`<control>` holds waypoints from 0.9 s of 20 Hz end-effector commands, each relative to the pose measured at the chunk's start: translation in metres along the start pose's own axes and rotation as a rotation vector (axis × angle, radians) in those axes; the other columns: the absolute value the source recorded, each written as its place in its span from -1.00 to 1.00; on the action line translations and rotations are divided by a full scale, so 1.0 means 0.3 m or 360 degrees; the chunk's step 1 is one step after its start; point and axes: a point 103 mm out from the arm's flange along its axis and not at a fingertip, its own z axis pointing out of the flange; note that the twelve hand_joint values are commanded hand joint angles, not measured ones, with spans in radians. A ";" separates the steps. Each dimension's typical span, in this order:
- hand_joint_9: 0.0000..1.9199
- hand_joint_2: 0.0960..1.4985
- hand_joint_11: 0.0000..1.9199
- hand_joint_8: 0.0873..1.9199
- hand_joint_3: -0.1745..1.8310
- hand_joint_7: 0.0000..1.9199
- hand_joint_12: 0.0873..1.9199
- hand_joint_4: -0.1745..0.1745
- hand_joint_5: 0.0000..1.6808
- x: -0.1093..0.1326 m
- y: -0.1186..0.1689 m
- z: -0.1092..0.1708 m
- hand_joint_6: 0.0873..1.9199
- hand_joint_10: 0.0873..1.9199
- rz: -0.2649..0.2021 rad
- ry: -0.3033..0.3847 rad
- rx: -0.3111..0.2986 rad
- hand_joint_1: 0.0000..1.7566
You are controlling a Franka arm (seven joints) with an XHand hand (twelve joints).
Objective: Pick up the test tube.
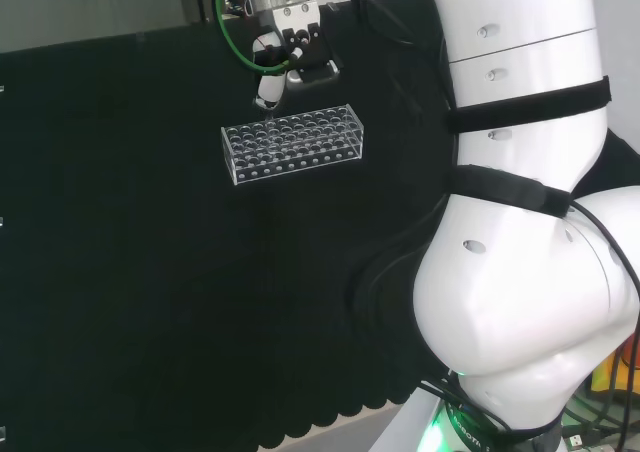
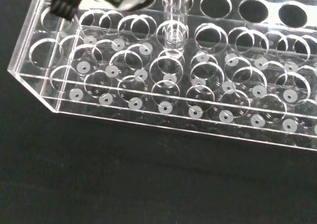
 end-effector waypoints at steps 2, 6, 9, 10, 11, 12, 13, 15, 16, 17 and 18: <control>-0.24 -0.24 -0.62 -0.08 -0.07 -0.03 0.48 -0.96 -0.17 0.037 0.014 -0.017 -0.75 -0.27 -0.0024 -0.0061 -0.0070 0.18; -0.06 -0.27 -0.51 -0.09 -0.03 0.11 0.43 -1.00 -0.16 0.037 0.016 -0.029 -0.43 -0.33 -0.0029 -0.0066 -0.0090 0.22; 0.00 -0.28 -0.47 -0.09 -0.02 0.17 0.42 -1.00 -0.13 0.037 0.018 -0.037 -0.35 -0.33 -0.0028 -0.0068 -0.0106 0.23; 0.02 -0.28 -0.47 -0.10 -0.01 0.19 0.42 -1.00 -0.12 0.035 0.018 -0.038 -0.33 -0.34 -0.0028 -0.0070 -0.0104 0.24; 0.04 -0.28 -0.46 -0.10 -0.01 0.20 0.42 -1.00 -0.11 0.035 0.019 -0.040 -0.32 -0.34 -0.0031 -0.0075 -0.0103 0.25; 0.05 -0.29 -0.45 -0.10 -0.01 0.21 0.41 -1.00 -0.10 0.034 0.018 -0.041 -0.32 -0.34 -0.0030 -0.0079 -0.0103 0.26; 0.06 -0.29 -0.45 -0.10 -0.01 0.22 0.41 -1.00 -0.10 0.034 0.019 -0.041 -0.31 -0.34 -0.0027 -0.0084 -0.0099 0.26; 0.07 -0.29 -0.44 -0.11 -0.01 0.23 0.41 -1.00 -0.09 0.032 0.021 -0.038 -0.31 -0.35 -0.0021 -0.0094 -0.0091 0.28; 0.07 -0.29 -0.44 -0.11 -0.01 0.23 0.41 -1.00 -0.08 0.030 0.021 -0.036 -0.30 -0.35 -0.0020 -0.0098 -0.0087 0.28; 0.07 -0.29 -0.44 -0.11 -0.01 0.23 0.41 -1.00 -0.08 0.031 0.022 -0.035 -0.30 -0.35 -0.0019 -0.0097 -0.0085 0.28; 0.07 -0.29 -0.43 -0.11 0.00 0.23 0.40 -1.00 -0.08 0.031 0.021 -0.033 -0.30 -0.35 -0.0018 -0.0103 -0.0084 0.28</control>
